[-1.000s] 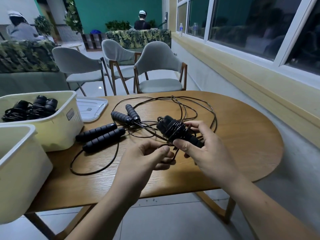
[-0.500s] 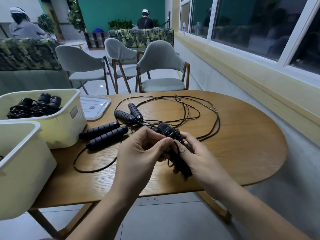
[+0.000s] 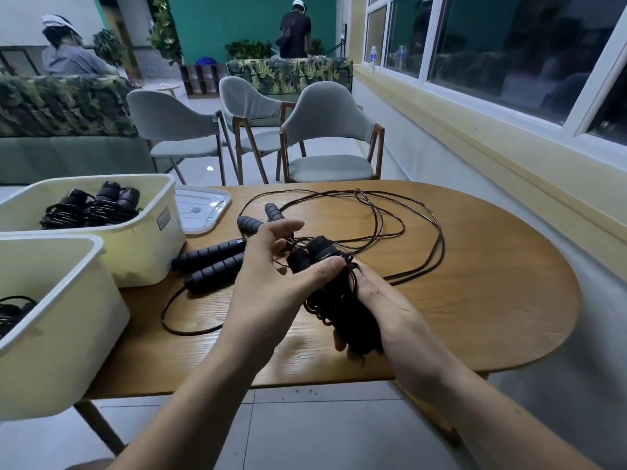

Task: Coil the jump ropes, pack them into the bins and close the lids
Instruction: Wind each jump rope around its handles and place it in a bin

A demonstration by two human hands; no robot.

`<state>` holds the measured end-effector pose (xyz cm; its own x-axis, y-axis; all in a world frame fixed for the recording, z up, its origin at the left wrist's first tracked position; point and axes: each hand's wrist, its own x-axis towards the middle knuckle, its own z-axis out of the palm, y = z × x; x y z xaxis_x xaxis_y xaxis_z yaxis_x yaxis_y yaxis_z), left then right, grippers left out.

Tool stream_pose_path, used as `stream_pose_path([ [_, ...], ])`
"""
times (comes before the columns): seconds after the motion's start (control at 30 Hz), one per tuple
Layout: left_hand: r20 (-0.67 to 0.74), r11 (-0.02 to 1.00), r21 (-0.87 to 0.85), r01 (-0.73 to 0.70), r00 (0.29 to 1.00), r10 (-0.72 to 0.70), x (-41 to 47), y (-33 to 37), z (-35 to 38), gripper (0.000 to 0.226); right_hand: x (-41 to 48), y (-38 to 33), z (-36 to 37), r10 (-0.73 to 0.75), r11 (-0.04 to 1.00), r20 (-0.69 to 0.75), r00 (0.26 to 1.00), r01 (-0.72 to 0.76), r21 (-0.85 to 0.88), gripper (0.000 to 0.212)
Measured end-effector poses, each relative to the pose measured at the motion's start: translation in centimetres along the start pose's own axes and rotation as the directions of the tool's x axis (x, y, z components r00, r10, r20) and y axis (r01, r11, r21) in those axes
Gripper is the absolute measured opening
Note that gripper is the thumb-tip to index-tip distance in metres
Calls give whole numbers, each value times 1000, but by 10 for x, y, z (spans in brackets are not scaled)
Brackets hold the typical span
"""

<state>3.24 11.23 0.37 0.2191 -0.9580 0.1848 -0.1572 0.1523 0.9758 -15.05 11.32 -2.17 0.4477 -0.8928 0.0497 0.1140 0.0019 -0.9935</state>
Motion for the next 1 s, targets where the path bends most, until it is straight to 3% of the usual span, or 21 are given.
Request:
stream_pose_path([
  [0.13,153,967,-187,172,978,-145,8,14,-20,76,8,-6,14,9,999,-12,1000,-9,32,50],
  [0.33,154,959,-144,244,963,-222,10,30,-65,64,28,-22,63,-44,999,50,998,43,26,54],
  [0.47,36,973,-126,193,981,-190,10,45,-108,63,43,-39,104,-92,996,109,990,93,-3,41],
  [0.6,-32,981,-77,180,983,-183,9,63,-158,66,64,-51,145,-56,997,191,980,67,-48,48],
  [0.8,-136,984,90,153,981,-140,11,83,-248,71,98,-61,207,-108,976,313,944,161,-148,50],
  [0.93,-244,959,214,185,961,-131,16,88,-305,75,120,-58,245,-153,933,319,935,243,-265,43],
  [1.0,-292,932,296,209,949,-120,19,87,-330,65,132,-52,260,-192,860,320,928,316,-401,44],
])
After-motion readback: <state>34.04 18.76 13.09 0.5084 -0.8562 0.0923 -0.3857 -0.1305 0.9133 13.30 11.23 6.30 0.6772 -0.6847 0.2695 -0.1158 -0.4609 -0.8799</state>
